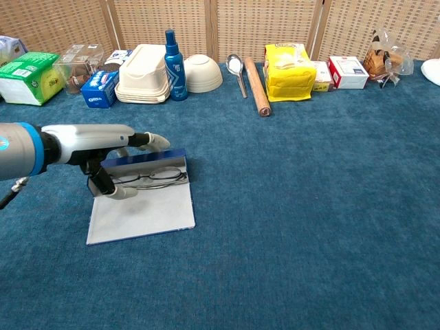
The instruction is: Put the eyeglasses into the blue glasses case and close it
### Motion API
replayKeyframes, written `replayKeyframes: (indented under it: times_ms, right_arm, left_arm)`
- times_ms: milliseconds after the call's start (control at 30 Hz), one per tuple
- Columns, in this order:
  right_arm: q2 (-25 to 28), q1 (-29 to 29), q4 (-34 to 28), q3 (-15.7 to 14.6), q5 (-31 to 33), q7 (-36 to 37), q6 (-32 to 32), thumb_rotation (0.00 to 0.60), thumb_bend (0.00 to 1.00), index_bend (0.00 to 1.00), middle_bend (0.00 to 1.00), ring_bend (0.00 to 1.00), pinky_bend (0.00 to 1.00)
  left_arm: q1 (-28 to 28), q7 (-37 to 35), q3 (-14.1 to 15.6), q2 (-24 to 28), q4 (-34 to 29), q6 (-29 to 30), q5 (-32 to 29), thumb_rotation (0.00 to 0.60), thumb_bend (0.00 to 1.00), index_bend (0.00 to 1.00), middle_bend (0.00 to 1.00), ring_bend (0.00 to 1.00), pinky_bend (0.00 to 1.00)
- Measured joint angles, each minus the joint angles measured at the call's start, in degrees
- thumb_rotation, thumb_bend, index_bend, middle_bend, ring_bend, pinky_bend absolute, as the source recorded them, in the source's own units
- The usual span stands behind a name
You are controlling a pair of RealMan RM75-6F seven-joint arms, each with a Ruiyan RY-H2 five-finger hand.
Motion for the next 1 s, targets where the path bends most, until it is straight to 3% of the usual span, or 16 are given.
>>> replayKeyframes:
  times_ms: [500,1000]
  right_arm:
    - [0.16,-0.56,-0.5,-0.2,-0.74,-0.15,1.34,0.6,0.4,0.04,0.28,0.11,0.18]
    - [0.71,-1.7,-0.88,-0.51,-1.15,0.06,2.98,0.6,0.4,0.04,0.28,0.11,0.18]
  left_arm:
    - [0.58,-6.39,0.19,-0.34,-0.25,-0.07,6.81,0.579,0.36,0.01,0.1,0.0,0.16]
    - [-2.44,-10.1,0.0,-2.65,1.71,-3.17,7.29,0.58,0.36,0.0,0.08,0.0,0.16]
